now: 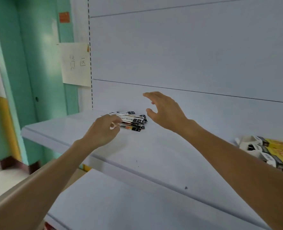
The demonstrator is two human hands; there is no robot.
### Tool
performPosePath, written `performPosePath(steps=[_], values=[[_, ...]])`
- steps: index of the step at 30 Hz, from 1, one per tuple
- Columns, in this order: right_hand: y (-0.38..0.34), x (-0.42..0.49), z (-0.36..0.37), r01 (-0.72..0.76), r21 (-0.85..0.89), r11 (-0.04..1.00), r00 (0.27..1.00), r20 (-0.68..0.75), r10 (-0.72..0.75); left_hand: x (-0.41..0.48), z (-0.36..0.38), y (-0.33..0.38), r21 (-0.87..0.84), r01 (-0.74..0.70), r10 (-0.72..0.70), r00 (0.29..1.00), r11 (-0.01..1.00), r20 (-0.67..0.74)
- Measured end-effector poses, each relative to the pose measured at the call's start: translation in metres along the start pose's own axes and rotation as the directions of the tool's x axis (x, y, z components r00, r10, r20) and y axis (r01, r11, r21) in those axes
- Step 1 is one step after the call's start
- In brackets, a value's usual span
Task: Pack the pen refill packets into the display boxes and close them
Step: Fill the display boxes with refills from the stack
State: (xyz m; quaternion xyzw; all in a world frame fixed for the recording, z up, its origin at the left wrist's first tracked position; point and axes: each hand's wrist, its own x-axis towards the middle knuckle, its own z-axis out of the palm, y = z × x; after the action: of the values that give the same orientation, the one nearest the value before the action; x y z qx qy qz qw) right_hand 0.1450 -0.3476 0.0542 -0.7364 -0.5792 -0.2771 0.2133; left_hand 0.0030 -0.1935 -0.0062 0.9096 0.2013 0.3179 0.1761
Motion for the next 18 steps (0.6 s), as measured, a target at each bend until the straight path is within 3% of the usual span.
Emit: performPosePath(steps=[6,10,14,18], values=[[-0.02,0.041,0.075,-0.137,-0.042,0.99,0.963,0.228,0.143,0.047,-0.014,-0.096,-0.031,0.033,-0.03,0.993,0.999,0.112],[-0.01,0.057,0.096,-0.336,-0.043,0.941,0.925,0.172,0.338,0.082,-0.01,-0.136,-0.076,-0.037,0.047,0.99,0.996,0.13],[-0.004,0.046,0.118,-0.527,-0.074,0.846,0.823,0.205,0.53,0.107,0.011,-0.15,-0.099,-0.123,0.141,0.969,0.987,0.201],[0.001,0.028,0.133,-0.678,-0.126,0.724,0.664,0.316,0.678,0.123,0.033,-0.14,-0.026,-0.279,0.271,0.901,0.96,0.34]])
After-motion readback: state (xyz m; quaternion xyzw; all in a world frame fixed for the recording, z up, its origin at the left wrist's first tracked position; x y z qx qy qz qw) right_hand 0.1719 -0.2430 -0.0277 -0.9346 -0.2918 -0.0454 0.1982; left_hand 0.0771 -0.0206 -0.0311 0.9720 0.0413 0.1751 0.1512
